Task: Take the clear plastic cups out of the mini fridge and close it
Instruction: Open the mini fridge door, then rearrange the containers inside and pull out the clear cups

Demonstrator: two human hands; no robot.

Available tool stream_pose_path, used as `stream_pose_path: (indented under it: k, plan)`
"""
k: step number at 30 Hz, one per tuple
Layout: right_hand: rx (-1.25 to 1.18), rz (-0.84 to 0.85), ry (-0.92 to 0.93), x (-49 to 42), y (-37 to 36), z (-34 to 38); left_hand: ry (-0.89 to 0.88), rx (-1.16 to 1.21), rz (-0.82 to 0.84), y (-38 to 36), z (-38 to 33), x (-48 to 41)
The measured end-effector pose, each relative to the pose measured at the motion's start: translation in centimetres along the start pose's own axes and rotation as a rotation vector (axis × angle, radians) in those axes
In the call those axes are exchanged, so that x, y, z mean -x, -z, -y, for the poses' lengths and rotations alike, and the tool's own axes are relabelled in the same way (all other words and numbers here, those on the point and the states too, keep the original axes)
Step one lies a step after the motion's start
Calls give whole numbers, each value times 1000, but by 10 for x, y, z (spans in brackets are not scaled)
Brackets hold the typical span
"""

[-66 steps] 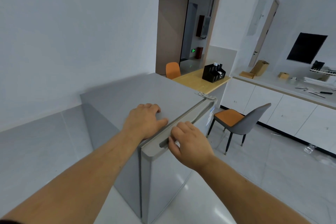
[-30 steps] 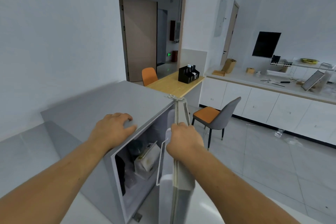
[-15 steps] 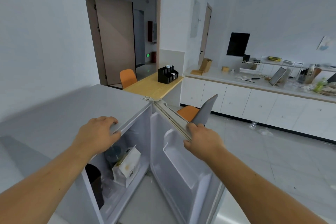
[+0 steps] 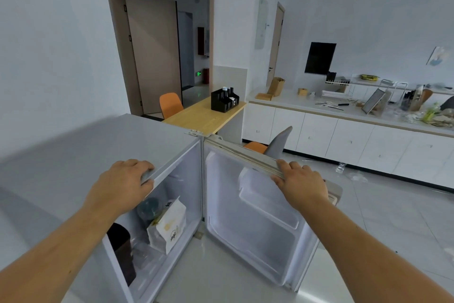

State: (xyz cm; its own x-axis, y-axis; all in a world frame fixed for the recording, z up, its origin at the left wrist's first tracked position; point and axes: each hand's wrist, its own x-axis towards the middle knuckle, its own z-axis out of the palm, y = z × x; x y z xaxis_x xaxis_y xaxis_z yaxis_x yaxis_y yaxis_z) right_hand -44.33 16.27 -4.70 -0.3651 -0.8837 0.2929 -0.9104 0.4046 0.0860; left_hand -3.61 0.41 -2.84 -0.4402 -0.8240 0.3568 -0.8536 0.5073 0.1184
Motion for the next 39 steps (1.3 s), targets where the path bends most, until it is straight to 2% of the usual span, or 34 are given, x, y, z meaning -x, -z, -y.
stream_pose_path:
  k: [5,10,15,17,21,25,32,35,39]
  plan:
    - [-14,38,-2,-8,1,-5,-18,-31,-8,-1,1,-1]
    - [-106,-47,53,-1,-3,-8,-116,-81,-5,1,-16,7]
    - [-326,-158,289,12,-1,8,-209,-68,-9,-8,-53,32]
    - [-401,-189,401,21,0,28,-189,-47,17,-18,-68,43]
    - [-529,-86,499,35,-11,81,-29,60,86,-44,-86,65]
    - [-619,113,455,39,-38,133,240,245,154,-78,-88,84]
    - [-870,484,182,15,-94,213,721,634,133,-154,-65,75]
    - [-955,600,55,-3,-124,244,830,760,60,-184,-47,64]
    - [-966,690,-45,-32,-161,278,939,786,35,-223,-18,49]
